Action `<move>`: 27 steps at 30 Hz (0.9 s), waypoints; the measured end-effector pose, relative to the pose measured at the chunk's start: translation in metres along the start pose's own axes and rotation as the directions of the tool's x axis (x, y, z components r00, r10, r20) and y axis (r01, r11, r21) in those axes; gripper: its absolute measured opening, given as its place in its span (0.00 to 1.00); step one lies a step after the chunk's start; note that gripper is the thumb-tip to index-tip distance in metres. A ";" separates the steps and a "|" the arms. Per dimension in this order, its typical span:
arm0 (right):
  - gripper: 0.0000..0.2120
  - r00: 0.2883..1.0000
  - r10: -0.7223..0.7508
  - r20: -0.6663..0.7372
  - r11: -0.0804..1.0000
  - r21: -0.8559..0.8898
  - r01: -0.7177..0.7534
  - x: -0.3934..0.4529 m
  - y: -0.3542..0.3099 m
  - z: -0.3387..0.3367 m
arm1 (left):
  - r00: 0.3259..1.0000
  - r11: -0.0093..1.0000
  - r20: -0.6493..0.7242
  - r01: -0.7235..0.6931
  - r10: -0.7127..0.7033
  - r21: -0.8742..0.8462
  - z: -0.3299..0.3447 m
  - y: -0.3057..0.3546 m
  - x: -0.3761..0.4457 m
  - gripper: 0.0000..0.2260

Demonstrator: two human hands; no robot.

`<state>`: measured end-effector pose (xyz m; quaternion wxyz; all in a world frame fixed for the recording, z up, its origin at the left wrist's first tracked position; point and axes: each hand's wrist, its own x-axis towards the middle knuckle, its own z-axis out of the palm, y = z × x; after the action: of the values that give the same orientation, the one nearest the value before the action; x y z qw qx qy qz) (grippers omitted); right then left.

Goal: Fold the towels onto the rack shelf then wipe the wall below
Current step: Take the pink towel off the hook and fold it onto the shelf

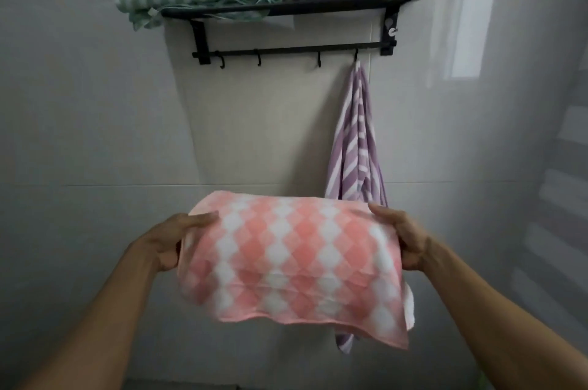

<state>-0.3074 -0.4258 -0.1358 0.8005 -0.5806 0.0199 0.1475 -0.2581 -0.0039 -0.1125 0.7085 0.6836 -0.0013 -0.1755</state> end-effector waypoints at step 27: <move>0.14 0.671 -0.729 -0.132 0.666 -0.362 0.652 -0.003 -0.103 0.032 | 0.729 0.719 -0.283 -0.677 0.624 -0.159 0.003 0.101 -0.011 0.07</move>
<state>-0.2882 -0.4252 -0.0300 0.6930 -0.6666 -0.1180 -0.2481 -0.2444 -0.0033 -0.0120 0.8012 0.5578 -0.1460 0.1602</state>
